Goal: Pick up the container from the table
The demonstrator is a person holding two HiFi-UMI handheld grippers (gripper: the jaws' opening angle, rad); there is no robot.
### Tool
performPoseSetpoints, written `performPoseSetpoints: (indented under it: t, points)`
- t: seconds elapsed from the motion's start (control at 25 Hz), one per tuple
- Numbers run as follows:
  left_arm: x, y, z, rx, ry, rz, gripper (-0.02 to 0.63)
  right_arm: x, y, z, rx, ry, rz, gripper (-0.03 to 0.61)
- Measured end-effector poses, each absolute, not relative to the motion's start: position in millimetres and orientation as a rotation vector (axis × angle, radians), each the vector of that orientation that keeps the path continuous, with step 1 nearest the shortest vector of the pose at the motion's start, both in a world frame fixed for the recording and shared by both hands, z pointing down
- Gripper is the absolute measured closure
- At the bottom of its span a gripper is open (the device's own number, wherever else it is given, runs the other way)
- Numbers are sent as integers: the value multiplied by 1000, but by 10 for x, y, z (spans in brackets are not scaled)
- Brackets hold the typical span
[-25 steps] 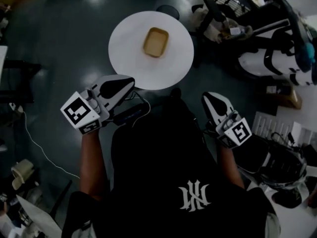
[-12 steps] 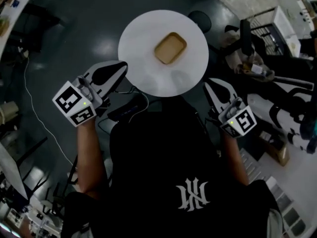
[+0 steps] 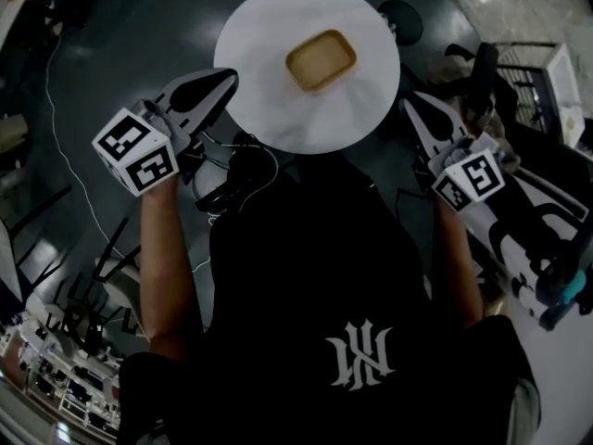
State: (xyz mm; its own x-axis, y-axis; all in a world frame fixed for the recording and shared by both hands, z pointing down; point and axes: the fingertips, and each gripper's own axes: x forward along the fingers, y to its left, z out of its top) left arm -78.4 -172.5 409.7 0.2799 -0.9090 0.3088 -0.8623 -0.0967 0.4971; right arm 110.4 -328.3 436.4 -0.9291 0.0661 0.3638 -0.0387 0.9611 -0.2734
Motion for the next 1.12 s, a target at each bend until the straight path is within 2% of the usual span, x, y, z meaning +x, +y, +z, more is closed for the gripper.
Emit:
performPoseSetpoints:
  t: [0.4,0.52,0.88,1.12]
  points:
    - [-700,-1778,4928,1601,-1614,-218,603,628,-3706,4967,-228,-2612,406,522]
    - [-693,-1839,5220,1540,-1615,-231,566,447,-3708,5188,-300,-2562,399,480]
    - [-453,-2059,6010,1337,-1532,-279,487,148,-3791,5841,-404,-2416,379,442]
    - [-513,-2058,6349,1206,-1525,-382,462,-13,-3870,6206,-397,-2340,382,416]
